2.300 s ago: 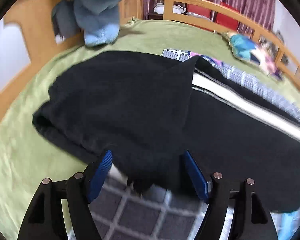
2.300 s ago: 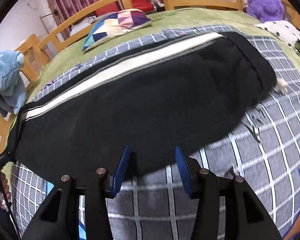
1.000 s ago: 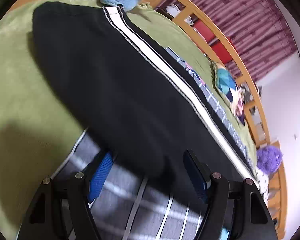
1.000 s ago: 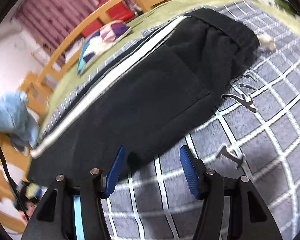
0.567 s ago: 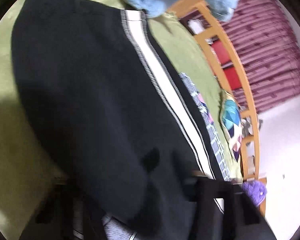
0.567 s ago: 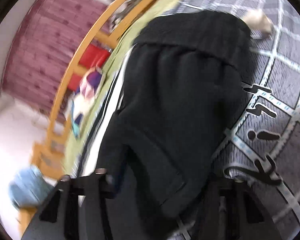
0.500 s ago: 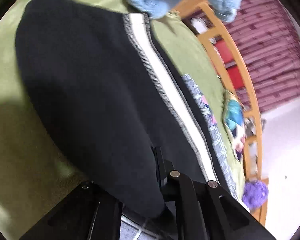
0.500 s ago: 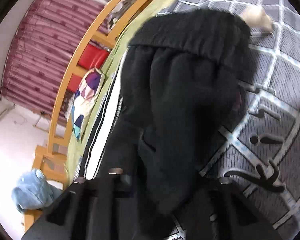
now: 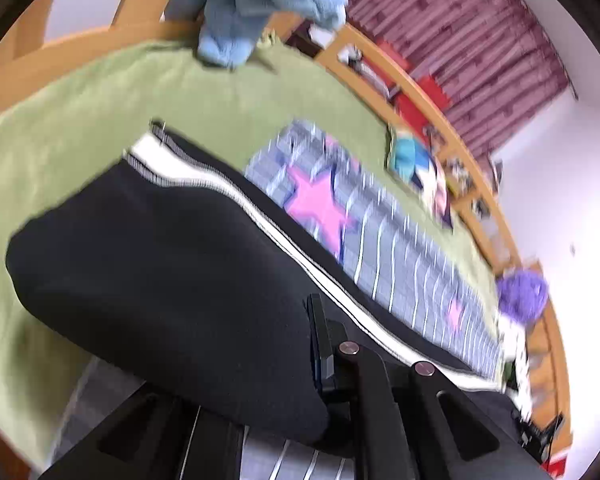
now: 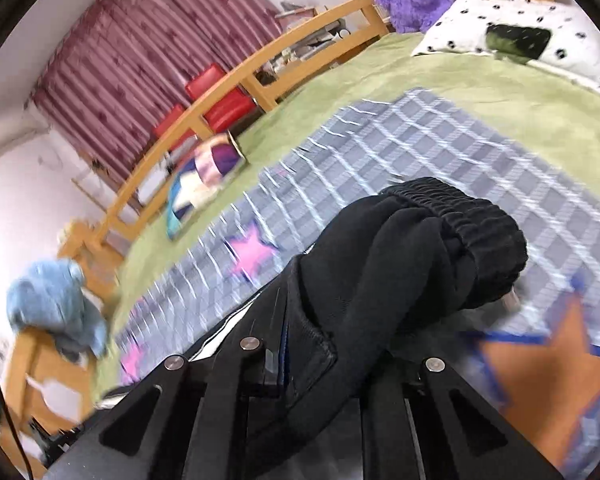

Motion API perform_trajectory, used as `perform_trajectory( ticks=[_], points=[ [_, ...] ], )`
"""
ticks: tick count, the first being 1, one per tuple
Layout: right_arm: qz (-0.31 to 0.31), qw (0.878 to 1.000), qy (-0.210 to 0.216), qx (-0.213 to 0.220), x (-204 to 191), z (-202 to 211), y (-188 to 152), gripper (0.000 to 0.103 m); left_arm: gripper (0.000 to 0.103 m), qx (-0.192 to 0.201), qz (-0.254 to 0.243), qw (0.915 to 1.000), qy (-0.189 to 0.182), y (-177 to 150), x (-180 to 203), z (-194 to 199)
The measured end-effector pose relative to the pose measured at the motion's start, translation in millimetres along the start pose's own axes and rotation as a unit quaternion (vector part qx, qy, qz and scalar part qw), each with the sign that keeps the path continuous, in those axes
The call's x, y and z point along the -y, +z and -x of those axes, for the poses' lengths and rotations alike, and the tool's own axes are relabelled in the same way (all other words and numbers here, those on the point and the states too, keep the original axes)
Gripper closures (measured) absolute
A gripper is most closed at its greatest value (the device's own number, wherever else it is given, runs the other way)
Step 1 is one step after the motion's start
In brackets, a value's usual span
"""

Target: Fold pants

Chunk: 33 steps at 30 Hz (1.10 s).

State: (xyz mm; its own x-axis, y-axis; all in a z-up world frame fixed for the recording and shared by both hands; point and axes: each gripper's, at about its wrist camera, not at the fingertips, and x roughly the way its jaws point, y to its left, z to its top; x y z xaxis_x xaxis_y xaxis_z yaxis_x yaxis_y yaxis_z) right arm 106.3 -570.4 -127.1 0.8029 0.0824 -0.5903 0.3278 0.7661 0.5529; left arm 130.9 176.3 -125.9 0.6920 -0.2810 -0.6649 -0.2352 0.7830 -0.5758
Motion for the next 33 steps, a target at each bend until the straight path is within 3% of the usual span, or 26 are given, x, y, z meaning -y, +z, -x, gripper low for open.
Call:
perform_trajectory(
  ticks=[3, 5, 6, 7, 8, 9, 11, 13, 16, 22, 24, 25, 26, 28, 30, 32, 33],
  points=[
    [0.018, 0.999, -0.024, -0.04, 31.8, 21.7, -32.1, 0.09, 0.093, -0.023, -0.028, 0.9983, 0.045, -39.1, -4.9, -6.1],
    [0.016, 0.996, -0.034, -0.082, 48.3, 13.6, -53.6, 0.086, 0.093, -0.032, -0.038, 0.9952, 0.085, -51.8, -10.2, -18.0],
    [0.012, 0.994, -0.041, -0.098, 56.6, 8.6, -63.9, 0.085, 0.088, -0.039, -0.041, 0.9934, 0.1, -53.9, -11.6, -21.5],
    [0.011, 0.993, -0.046, -0.104, 63.2, 8.0, -72.4, 0.083, 0.072, -0.054, -0.039, 0.9903, 0.123, -56.2, -15.1, -24.5],
    [0.009, 0.993, -0.047, -0.106, 69.0, 10.5, -79.9, 0.076, 0.064, -0.071, -0.035, 0.9862, 0.145, -58.3, -18.4, -24.8],
    [0.004, 0.994, -0.044, -0.105, 74.7, 15.3, -84.8, 0.072, 0.057, -0.077, -0.034, 0.984, 0.157, -60.4, -19.6, -20.9],
    [-0.001, 0.996, -0.046, -0.08, 83.0, 36.0, -92.5, 0.059, 0.054, -0.069, -0.045, 0.9839, 0.159, -70.0, -24.4, -4.0],
    [-0.006, 0.998, -0.045, -0.048, 90.3, 55.1, -93.8, 0.051, 0.041, -0.057, -0.06, 0.9823, 0.168, -72.8, -23.7, 11.2],
    [-0.046, 0.999, -0.026, -0.009, 107.0, 64.7, -83.5, 0.037, 0.039, -0.043, -0.055, 0.9829, 0.17, -76.2, -25.1, 32.3],
    [-0.153, 0.987, 0.03, -0.043, 130.6, -3.6, -69.8, 0.039, 0.039, -0.039, -0.035, 0.9846, 0.167, -88.1, -23.0, 52.5],
    [-0.187, 0.98, 0.046, -0.049, 132.4, -23.4, -66.7, 0.06, 0.039, -0.031, -0.035, 0.9832, 0.176, -91.6, -24.4, 56.8],
    [-0.18, 0.982, 0.035, -0.044, 127.2, -25.7, -60.1, 0.076, 0.039, -0.029, -0.033, 0.9829, 0.179, -90.7, -21.6, 52.6],
    [-0.143, 0.989, 0.029, -0.027, 117.3, -20.2, -50.0, 0.081, 0.039, -0.027, -0.03, 0.9824, 0.182, -91.1, -23.6, 54.7],
    [-0.053, 0.998, 0.041, 0.021, 95.2, 3.1, -32.0, 0.082, 0.039, -0.023, -0.028, 0.9822, 0.185, -90.4, -26.7, 59.7],
    [-0.023, 0.996, 0.068, 0.05, 90.9, 21.3, -21.9, 0.081, 0.039, -0.011, -0.025, 0.9812, 0.191, -88.6, -31.7, 65.3],
    [-0.03, 0.998, 0.044, 0.026, 102.6, 10.7, -19.4, 0.069, 0.039, -0.005, -0.02, 0.981, 0.193, -85.6, -39.3, 68.1],
    [-0.028, 0.999, 0.018, -0.01, 109.9, -3.6, -21.2, 0.069, 0.039, -0.004, -0.018, 0.9812, 0.192, -83.4, -42.7, 68.1]
  ],
)
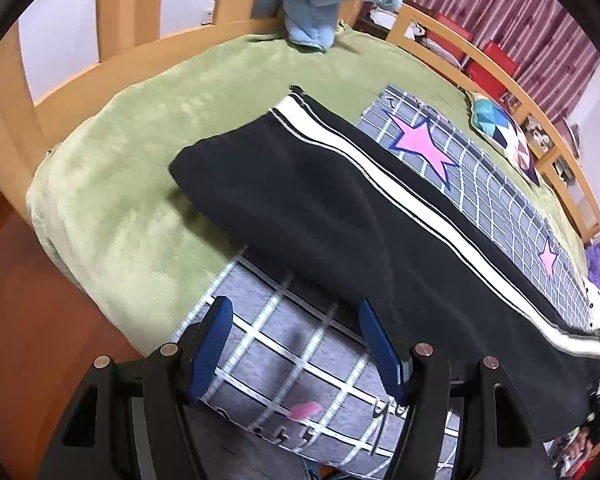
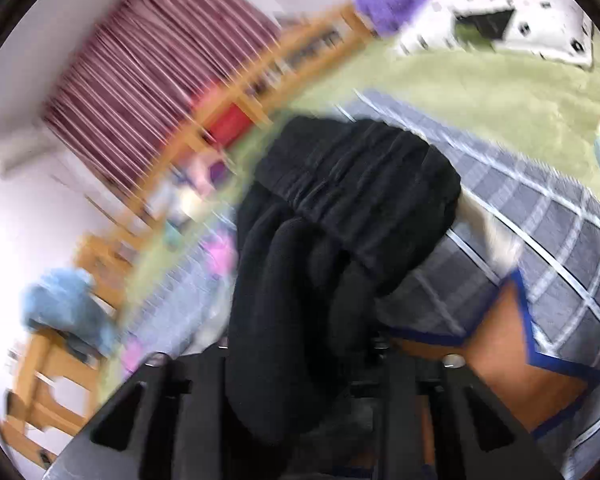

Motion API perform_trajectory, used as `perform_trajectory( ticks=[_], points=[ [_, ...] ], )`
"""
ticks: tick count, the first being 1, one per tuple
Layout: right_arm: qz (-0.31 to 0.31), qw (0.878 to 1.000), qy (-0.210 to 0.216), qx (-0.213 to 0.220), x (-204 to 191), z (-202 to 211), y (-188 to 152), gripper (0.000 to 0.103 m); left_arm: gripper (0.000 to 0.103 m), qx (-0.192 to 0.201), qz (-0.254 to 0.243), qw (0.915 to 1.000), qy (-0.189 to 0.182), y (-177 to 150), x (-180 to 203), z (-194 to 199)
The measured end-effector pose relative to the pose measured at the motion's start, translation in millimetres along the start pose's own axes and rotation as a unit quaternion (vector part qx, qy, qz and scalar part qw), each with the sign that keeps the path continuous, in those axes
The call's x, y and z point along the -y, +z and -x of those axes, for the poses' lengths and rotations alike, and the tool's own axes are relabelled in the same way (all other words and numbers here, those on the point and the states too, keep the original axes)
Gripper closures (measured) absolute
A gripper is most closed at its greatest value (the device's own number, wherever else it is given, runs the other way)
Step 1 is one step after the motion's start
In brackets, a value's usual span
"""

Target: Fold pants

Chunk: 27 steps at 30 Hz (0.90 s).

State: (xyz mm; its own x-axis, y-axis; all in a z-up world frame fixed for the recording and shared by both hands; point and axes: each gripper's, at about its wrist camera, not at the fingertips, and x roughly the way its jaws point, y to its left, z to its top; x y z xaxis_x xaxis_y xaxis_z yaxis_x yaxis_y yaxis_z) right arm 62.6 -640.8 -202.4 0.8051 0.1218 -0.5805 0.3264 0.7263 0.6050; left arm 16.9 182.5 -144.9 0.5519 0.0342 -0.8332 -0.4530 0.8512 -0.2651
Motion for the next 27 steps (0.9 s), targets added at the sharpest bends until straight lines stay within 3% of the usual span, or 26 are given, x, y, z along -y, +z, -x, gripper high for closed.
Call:
perform_trajectory(
  ticks=[2, 4, 7, 10, 14, 18, 20, 21, 22, 25, 27],
  points=[
    [-0.015, 0.998, -0.035, -0.06, 14.1, -19.5, -7.0, 0.069, 0.039, 0.0, 0.004, 1.0, 0.003, 4.4, -8.0, -3.2],
    [-0.006, 0.995, -0.056, -0.079, 20.5, -21.3, -17.3, 0.066, 0.039, 0.001, 0.008, 1.0, 0.003, 8.8, -15.3, -5.8],
    [0.017, 0.995, -0.084, -0.057, 19.8, 2.2, -27.1, 0.056, 0.039, 0.002, 0.013, 0.9999, -0.002, 17.8, -27.3, -14.0],
    [0.031, 0.993, -0.109, -0.044, 13.5, 28.2, -31.1, 0.056, 0.039, 0.006, 0.025, 0.9996, -0.015, 26.7, -37.7, -27.6],
    [0.048, 0.988, -0.139, -0.036, -10.1, 51.5, -39.2, 0.056, 0.039, 0.0, 0.075, 0.9944, -0.075, 40.8, -55.5, -58.3],
    [0.04, 0.987, -0.152, -0.035, -28.7, 73.7, -51.1, 0.056, 0.043, 0.008, 0.135, 0.9852, -0.105, 55.8, -75.6, -92.0],
    [0.033, 0.987, -0.149, -0.04, -35.7, 79.1, -62.0, 0.056, 0.07, 0.022, 0.151, 0.9815, -0.116, 65.1, -81.4, -101.2],
    [0.032, 0.988, -0.147, -0.044, -43.5, 76.6, -66.2, 0.056, 0.085, 0.02, 0.138, 0.9844, -0.108, 71.5, -80.3, -103.6],
    [0.032, 0.988, -0.146, -0.045, -50.9, 75.7, -69.5, 0.056, 0.089, 0.023, 0.117, 0.9874, -0.104, 80.6, -79.3, -100.9],
    [0.044, 0.988, -0.143, -0.045, -79.6, 65.9, -80.9, 0.056, 0.091, 0.065, 0.078, 0.9839, -0.146, 97.8, -80.3, -70.9],
    [0.057, 0.988, -0.135, -0.047, -99.4, 59.0, -86.0, 0.056, 0.09, 0.076, 0.034, 0.9882, -0.128, 98.7, -72.8, -65.1]
  ],
)
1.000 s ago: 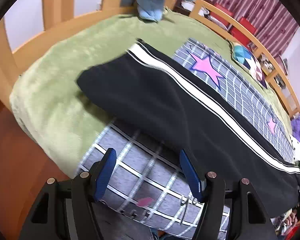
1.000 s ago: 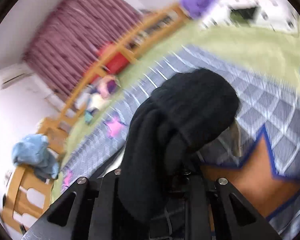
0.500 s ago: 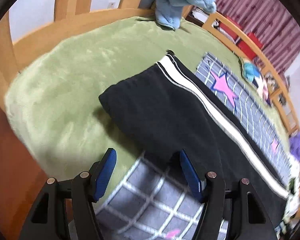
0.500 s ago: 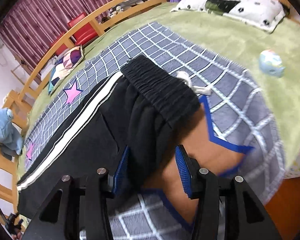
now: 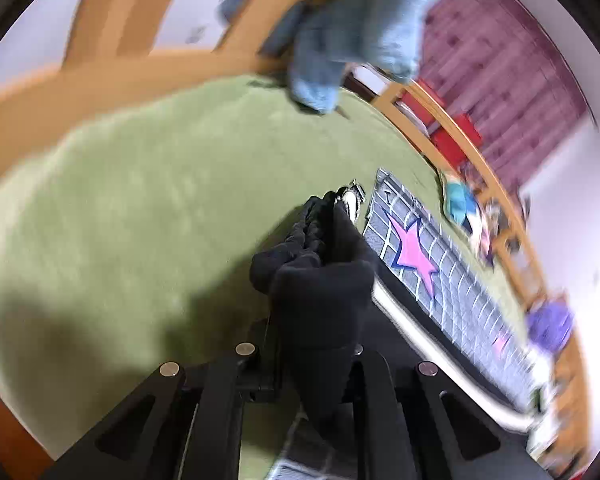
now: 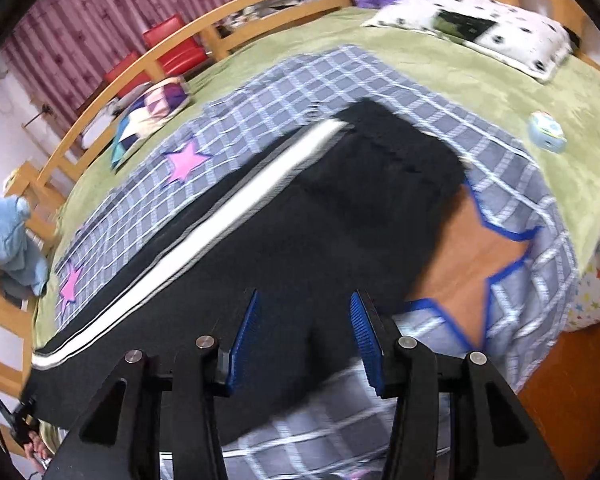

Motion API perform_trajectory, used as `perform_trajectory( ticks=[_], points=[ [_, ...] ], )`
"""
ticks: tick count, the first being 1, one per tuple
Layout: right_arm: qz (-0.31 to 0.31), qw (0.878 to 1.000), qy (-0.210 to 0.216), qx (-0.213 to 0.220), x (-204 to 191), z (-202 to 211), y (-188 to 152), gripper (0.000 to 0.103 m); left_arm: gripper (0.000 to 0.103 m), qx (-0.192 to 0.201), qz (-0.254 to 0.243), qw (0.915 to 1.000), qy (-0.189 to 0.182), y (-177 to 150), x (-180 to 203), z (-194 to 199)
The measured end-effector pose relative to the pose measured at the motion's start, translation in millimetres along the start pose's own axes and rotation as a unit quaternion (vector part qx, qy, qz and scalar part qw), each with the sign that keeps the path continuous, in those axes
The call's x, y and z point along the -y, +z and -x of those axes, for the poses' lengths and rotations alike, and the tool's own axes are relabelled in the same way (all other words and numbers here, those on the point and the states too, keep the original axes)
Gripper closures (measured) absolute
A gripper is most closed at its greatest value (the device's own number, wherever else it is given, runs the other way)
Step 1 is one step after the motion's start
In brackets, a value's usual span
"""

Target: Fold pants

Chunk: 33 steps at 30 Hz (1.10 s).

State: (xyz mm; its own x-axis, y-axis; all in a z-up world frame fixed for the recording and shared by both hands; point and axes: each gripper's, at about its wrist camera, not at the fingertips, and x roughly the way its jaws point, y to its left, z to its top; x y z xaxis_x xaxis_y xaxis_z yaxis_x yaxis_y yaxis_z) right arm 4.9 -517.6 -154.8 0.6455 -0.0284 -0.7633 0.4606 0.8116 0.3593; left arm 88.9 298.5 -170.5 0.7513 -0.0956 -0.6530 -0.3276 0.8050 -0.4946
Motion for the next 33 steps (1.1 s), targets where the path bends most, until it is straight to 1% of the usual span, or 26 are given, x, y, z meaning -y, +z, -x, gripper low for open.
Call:
perform_trajectory(
  ticks=[1, 2, 3, 4, 5, 6, 7, 9, 13, 15, 16, 17, 18, 19, 20, 22, 26, 29, 31, 32, 33],
  points=[
    [0.008, 1.0, 0.003, 0.002, -10.9, 0.4, -1.6, 0.056, 0.087, -0.01, -0.016, 0.9996, 0.021, -3.9, 1.9, -6.2],
    [0.018, 1.0, 0.007, 0.002, -22.3, -0.3, -3.0, 0.056, 0.084, -0.026, -0.022, 0.9986, 0.04, -7.8, 0.1, -14.7],
    [0.024, 1.0, 0.011, 0.0, -29.7, -1.9, -3.6, 0.056, 0.078, -0.053, -0.013, 0.9967, 0.06, -13.1, -6.2, -26.1],
    [0.03, 0.999, 0.017, -0.004, -39.7, -3.9, -5.2, 0.056, 0.07, -0.07, 0.001, 0.9947, 0.075, -15.2, -12.2, -32.4],
    [0.035, 0.999, 0.023, -0.009, -48.8, -6.7, -7.0, 0.056, 0.067, -0.08, 0.014, 0.9938, 0.076, -16.5, -18.7, -34.2],
    [0.04, 0.999, 0.026, -0.013, -56.8, -9.2, -8.5, 0.056, 0.067, -0.075, 0.021, 0.9947, 0.068, -14.1, -25.0, -30.9],
    [0.048, 0.998, 0.029, -0.018, -66.0, -11.8, -9.9, 0.056, 0.059, -0.066, 0.026, 0.9952, 0.067, -12.0, -28.7, -24.3],
    [0.074, 0.997, 0.031, -0.019, -87.6, -15.8, -12.2, 0.056, 0.048, -0.051, 0.019, 0.9941, 0.094, -5.4, -28.2, -10.5],
    [0.134, 0.991, 0.018, -0.011, -127.6, -26.1, -13.4, 0.056, 0.046, -0.033, -0.026, 0.9925, 0.115, 8.3, -12.5, 7.8],
    [0.174, 0.985, 0.006, -0.009, -151.6, -35.8, -13.7, 0.056, 0.046, -0.03, -0.061, 0.9887, 0.133, 16.1, 2.1, 9.3],
    [0.197, 0.98, 0.005, -0.009, -165.4, -43.1, -13.1, 0.056, 0.046, -0.027, -0.083, 0.9853, 0.147, 22.2, 10.4, 10.0],
    [0.212, 0.977, 0.004, -0.009, -176.6, -48.9, -12.9, 0.056, 0.046, -0.015, -0.092, 0.9835, 0.155, 28.2, 15.9, 13.4],
    [0.228, 0.974, 0.002, -0.008, -188.9, -55.6, -12.6, 0.056, 0.044, 0.002, -0.09, 0.9835, 0.157, 33.1, 18.8, 19.9],
    [0.237, 0.971, 0.003, -0.007, -196.3, -60.7, -11.7, 0.056, 0.037, 0.012, -0.089, 0.9844, 0.152, 35.5, 21.0, 23.6],
    [0.251, 0.968, 0.009, -0.007, -206.9, -68.1, -11.0, 0.054, 0.036, 0.014, -0.093, 0.9862, 0.137, 38.4, 25.3, 24.3],
    [0.273, 0.962, 0.02, -0.01, -223.4, -82.7, -9.0, 0.05, 0.036, -0.004, -0.106, 0.9881, 0.111, 42.9, 35.2, 18.0],
    [0.314, 0.948, 0.046, -0.026, -248.5, -121.0, -2.6, 0.049, 0.036, -0.03, -0.1, 0.9916, 0.075, 45.2, 49.0, -4.6],
    [0.352, 0.934, 0.055, -0.036, -257.4, -149.4, 8.4, 0.046, 0.036, -0.044, -0.1, 0.992, 0.063, 40.9, 55.9, -19.0],
    [0.367, 0.927, 0.06, -0.056, -260.0, -169.5, 18.0, 0.046, 0.036, -0.055, -0.092, 0.9927, 0.055, 35.8, 59.6, -30.4],
    [0.372, 0.922, 0.07, -0.078, -260.6, -181.3, 23.0, 0.046, 0.036, -0.062, -0.087, 0.9931, 0.049, 34.3, 60.3, -36.1],
    [0.376, 0.916, 0.087, -0.11, -260.7, -192.9, 26.3, 0.046, 0.036, -0.066, -0.085, 0.9931, 0.046, 32.0, 60.4, -40.3]
  ],
)
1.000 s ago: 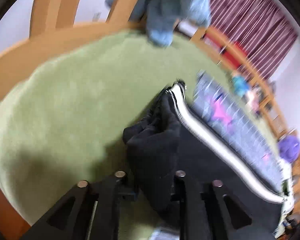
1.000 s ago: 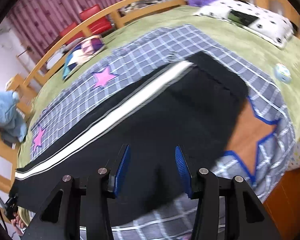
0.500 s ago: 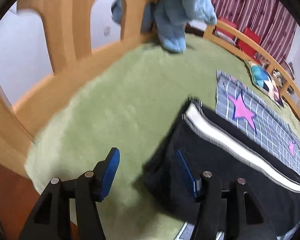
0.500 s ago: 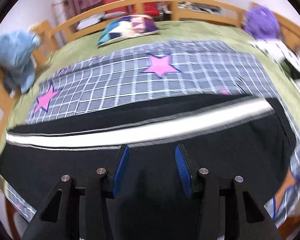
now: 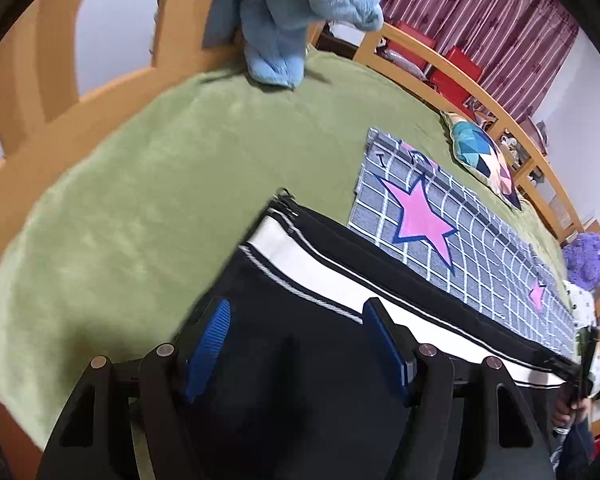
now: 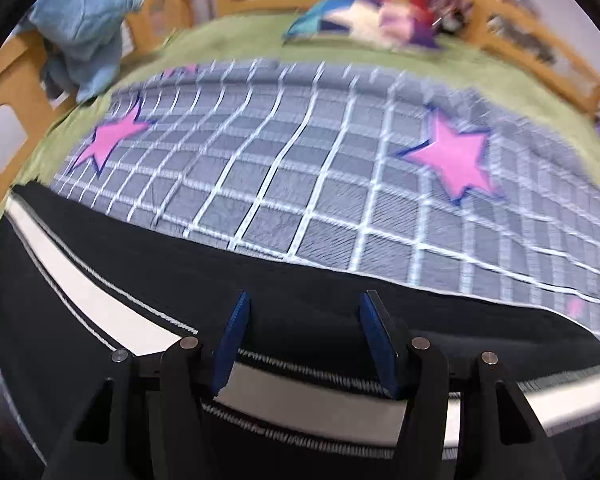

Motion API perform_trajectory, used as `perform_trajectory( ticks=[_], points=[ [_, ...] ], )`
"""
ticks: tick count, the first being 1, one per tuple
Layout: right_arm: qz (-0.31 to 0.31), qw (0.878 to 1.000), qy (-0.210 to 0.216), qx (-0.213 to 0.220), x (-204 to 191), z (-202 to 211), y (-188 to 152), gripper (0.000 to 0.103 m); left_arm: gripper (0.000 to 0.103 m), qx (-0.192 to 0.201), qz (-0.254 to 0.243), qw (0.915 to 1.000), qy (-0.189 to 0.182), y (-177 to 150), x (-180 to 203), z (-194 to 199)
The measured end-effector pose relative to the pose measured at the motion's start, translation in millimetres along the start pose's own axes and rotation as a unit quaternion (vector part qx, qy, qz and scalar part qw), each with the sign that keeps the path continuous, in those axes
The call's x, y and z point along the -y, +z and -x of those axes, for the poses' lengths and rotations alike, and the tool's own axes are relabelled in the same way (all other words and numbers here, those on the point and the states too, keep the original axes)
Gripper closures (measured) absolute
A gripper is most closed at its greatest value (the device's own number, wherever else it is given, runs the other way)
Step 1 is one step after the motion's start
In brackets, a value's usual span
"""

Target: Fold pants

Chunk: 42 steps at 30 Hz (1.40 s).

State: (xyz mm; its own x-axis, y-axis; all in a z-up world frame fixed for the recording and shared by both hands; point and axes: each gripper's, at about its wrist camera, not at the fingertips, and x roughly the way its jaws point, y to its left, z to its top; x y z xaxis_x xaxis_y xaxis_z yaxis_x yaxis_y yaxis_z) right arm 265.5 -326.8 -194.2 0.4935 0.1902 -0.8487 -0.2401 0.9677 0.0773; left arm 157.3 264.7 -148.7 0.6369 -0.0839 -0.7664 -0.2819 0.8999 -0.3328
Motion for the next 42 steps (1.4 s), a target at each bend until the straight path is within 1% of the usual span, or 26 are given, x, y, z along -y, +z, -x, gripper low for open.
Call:
perform_trajectory(
  ticks=[1, 2, 4, 5, 6, 7, 9, 12, 14, 16, 17, 18, 19, 20, 22, 24, 26, 28, 30, 32, 33, 34, 36, 39, 40, 42],
  points=[
    [0.005, 0.999, 0.024, -0.023, 1.9, -9.1, 0.5, 0.045, 0.036, -0.002, 0.001, 1.0, 0.0, 0.7, 1.6, -3.9],
    [0.015, 0.998, 0.034, -0.044, 2.6, -16.3, 1.3, 0.045, 0.036, -0.002, 0.002, 1.0, 0.004, 1.5, 2.5, -6.5],
    [0.056, 0.997, 0.029, -0.047, -2.7, -17.7, 0.5, 0.047, 0.036, -0.001, 0.0, 0.9999, 0.015, 5.3, 5.0, -12.2],
    [0.079, 0.995, 0.025, -0.046, -6.7, -17.1, -0.9, 0.061, 0.036, -0.002, -0.002, 0.9998, 0.021, 7.1, 7.1, -15.4],
    [0.091, 0.995, 0.02, -0.046, -9.2, -17.1, -2.3, 0.072, 0.036, -0.002, -0.004, 0.9996, 0.028, 9.6, 7.9, -18.0],
    [0.099, 0.994, 0.018, -0.043, -10.7, -16.0, -3.2, 0.091, 0.036, -0.002, -0.005, 0.9994, 0.033, 12.4, 8.5, -20.5],
    [0.114, 0.993, 0.011, -0.031, -13.8, -11.1, -5.9, 0.096, 0.036, -0.002, -0.007, 0.9991, 0.042, 19.1, 9.8, -26.8],
    [0.112, 0.994, 0.004, -0.006, -13.8, -0.6, -11.7, 0.097, 0.036, 0.005, -0.021, 0.9979, 0.06, 32.3, 11.2, -39.6],
    [0.104, 0.995, 0.004, 0.004, -11.8, 3.3, -10.9, 0.097, 0.036, 0.011, -0.034, 0.9953, 0.09, 43.9, 13.5, -54.4],
    [0.098, 0.995, 0.004, 0.009, -13.8, 3.4, -10.9, 0.097, 0.038, 0.003, -0.043, 0.9943, 0.098, 54.3, 13.7, -69.9],
    [0.096, 0.995, 0.004, 0.011, -14.3, 4.2, -10.9, 0.098, 0.042, -0.011, -0.044, 0.9946, 0.094, 57.4, 13.3, -79.0],
    [0.095, 0.995, 0.003, 0.013, -14.4, 5.3, -10.5, 0.098, 0.073, -0.036, -0.045, 0.9955, 0.074, 58.9, 13.2, -88.7],
    [0.094, 0.996, 0.002, 0.012, -15.1, 5.7, -9.6, 0.098, 0.08, -0.053, -0.048, 0.9953, 0.065, 59.0, 13.5, -94.3],
    [0.09, 0.996, 0.001, 0.014, -15.5, 7.2, -8.7, 0.099, 0.081, -0.04, -0.053, 0.9955, 0.068, 59.0, 14.6, -91.9],
    [0.085, 0.996, 0.002, 0.032, -16.3, 14.5, -7.4, 0.099, 0.084, -0.013, -0.059, 0.997, 0.049, 60.2, 17.4, -78.0],
    [0.069, 0.996, 0.021, 0.058, -10.9, 34.6, -2.1, 0.099, 0.084, 0.009, -0.052, 0.9981, 0.031, 66.2, 17.5, -63.0],
    [0.065, 0.995, 0.03, 0.072, -6.7, 45.9, 5.3, 0.099, 0.084, 0.018, -0.052, 0.998, 0.03, 72.8, 19.7, -59.2],
    [0.073, 0.995, 0.013, 0.062, -8.2, 36.1, 13.3, 0.099, 0.083, 0.025, -0.051, 0.9978, 0.035, 77.5, 21.9, -65.7],
    [0.074, 0.997, 0.002, 0.033, -6.9, 11.5, 15.8, 0.1, 0.08, 0.006, -0.053, 0.9973, 0.05, 77.9, 24.4, -83.7],
    [0.068, 0.998, 0.003, 0.005, -4.2, -12.2, 12.1, 0.098, 0.072, -0.025, -0.069, 0.9925, 0.098, 73.0, 27.8, -107.4],
    [0.064, 0.998, 0.002, 0.0, -3.5, -21.3, 9.3, 0.098, 0.067, -0.033, -0.075, 0.9905, 0.11, 69.8, 28.5, -112.1],
    [0.056, 0.998, 0.002, 0.009, -1.8, -21.3, 7.8, 0.097, 0.056, -0.035, -0.076, 0.9895, 0.118, 66.9, 28.9, -114.0],
    [0.036, 0.999, 0.008, 0.022, 2.0, -13.9, 6.0, 0.092, 0.042, -0.031, -0.072, 0.988, 0.133, 64.8, 27.7, -109.2],
    [0.007, 0.999, -0.007, 0.048, 8.3, 13.0, -2.7, 0.076, 0.039, -0.02, -0.07, 0.9892, 0.128, 61.4, 27.8, -92.9],
    [0.009, 0.998, -0.012, 0.061, 10.8, 23.8, -8.2, 0.072, 0.036, -0.018, -0.069, 0.9897, 0.124, 59.2, 29.1, -86.7],
    [0.015, 0.996, -0.033, 0.079, 20.8, 43.0, -18.0, 0.061, 0.035, -0.015, -0.062, 0.9917, 0.111, 52.9, 30.3, -75.1]
  ],
)
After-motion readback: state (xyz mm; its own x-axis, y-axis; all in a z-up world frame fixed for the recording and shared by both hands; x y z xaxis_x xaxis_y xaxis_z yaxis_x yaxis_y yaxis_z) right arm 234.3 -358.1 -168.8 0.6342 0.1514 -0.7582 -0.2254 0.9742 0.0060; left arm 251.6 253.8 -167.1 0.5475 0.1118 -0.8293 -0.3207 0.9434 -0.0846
